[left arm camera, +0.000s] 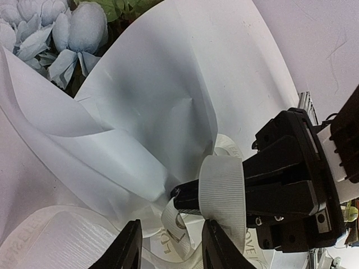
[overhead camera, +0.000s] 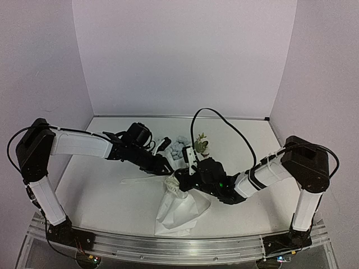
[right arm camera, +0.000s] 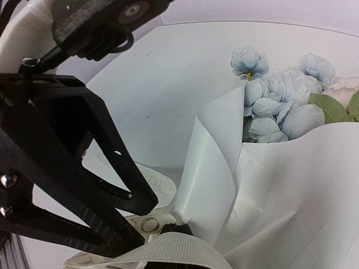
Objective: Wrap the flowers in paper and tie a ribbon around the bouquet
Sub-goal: Cross the half-tied ribbon over the folded bouquet, then tie the half-tied ribbon around the folded bouquet.
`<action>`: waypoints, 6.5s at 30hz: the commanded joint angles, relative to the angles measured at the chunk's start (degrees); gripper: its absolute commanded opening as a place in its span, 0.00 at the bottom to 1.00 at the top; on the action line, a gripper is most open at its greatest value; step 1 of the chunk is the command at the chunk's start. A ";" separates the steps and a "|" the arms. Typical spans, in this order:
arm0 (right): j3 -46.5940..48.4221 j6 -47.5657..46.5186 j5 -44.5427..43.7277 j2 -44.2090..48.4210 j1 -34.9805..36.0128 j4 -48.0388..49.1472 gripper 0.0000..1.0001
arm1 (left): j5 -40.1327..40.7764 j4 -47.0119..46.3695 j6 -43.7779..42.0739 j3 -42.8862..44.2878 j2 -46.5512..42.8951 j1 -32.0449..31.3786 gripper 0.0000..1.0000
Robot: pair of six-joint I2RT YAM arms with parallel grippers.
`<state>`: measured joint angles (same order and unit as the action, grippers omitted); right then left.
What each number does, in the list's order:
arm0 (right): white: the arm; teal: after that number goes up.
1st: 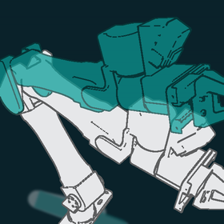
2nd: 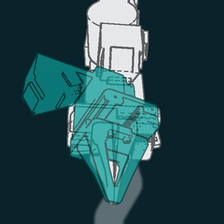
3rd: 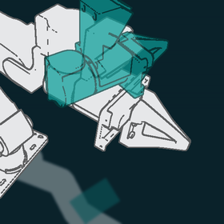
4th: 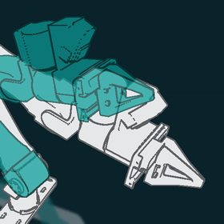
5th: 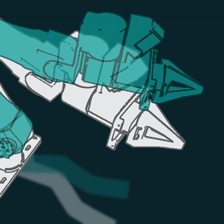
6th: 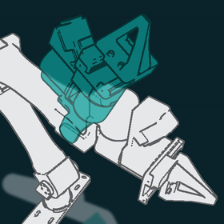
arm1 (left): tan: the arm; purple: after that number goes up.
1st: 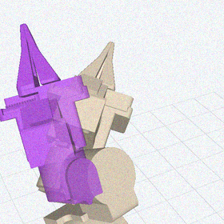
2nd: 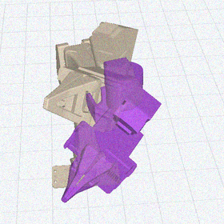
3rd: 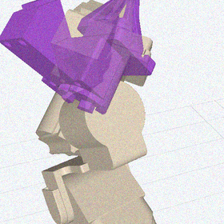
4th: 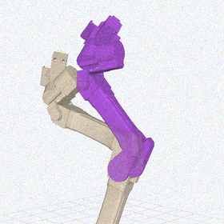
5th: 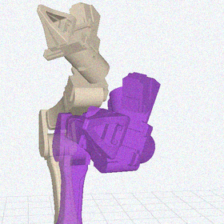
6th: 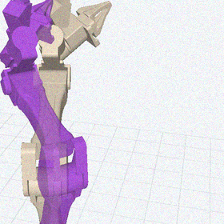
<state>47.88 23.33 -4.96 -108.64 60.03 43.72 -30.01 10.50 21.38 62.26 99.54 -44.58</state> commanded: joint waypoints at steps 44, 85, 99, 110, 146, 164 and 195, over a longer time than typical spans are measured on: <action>-4.93 3.43 1.09 12.90 -0.07 -11.08 0.31 | -0.58 -10.22 3.05 -1.33 -2.91 -0.16 0.00; 5.36 0.91 2.30 17.05 5.73 -46.93 0.35 | -1.44 -11.82 3.20 -2.54 -3.69 -0.16 0.00; 6.62 -0.15 -0.51 15.94 5.73 -46.71 0.14 | -1.32 -11.73 2.83 -3.37 -4.52 -0.15 0.00; 6.97 0.39 -1.43 16.95 5.71 -46.54 0.00 | -1.22 -12.18 2.70 -3.90 -4.95 -0.16 0.00; 3.12 -2.41 -14.86 23.91 5.73 -62.00 0.00 | 6.71 -14.38 7.62 -10.17 -8.98 -0.07 0.00; -4.96 3.51 -23.45 25.07 5.73 -63.18 0.00 | 20.52 -12.77 13.20 -18.16 -17.38 -0.07 0.00; -2.72 5.80 -26.61 23.73 5.71 -75.16 0.00 | 21.33 -14.05 21.44 -25.27 -16.42 5.65 0.00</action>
<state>42.69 29.09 -29.17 -84.75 65.63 -26.70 -7.59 -1.70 42.22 37.14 82.68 -39.72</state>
